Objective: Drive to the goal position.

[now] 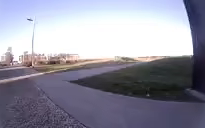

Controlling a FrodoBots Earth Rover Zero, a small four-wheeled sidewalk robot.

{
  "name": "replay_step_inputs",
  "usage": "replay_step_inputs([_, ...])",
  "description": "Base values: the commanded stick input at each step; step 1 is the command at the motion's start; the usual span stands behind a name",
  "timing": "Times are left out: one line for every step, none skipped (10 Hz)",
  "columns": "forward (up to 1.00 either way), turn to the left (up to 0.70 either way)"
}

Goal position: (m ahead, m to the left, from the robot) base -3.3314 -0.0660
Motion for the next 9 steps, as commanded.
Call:
replay_step_inputs([-0.7, 0.0])
replay_step_inputs([-0.7, -0.01])
replay_step_inputs([-0.7, -0.02])
replay_step_inputs([-0.7, -0.02])
replay_step_inputs([-0.7, -0.02])
replay_step_inputs([-0.7, 0.0])
replay_step_inputs([-0.7, 0.0])
replay_step_inputs([-0.7, 0.0])
replay_step_inputs([-0.7, 0.0])
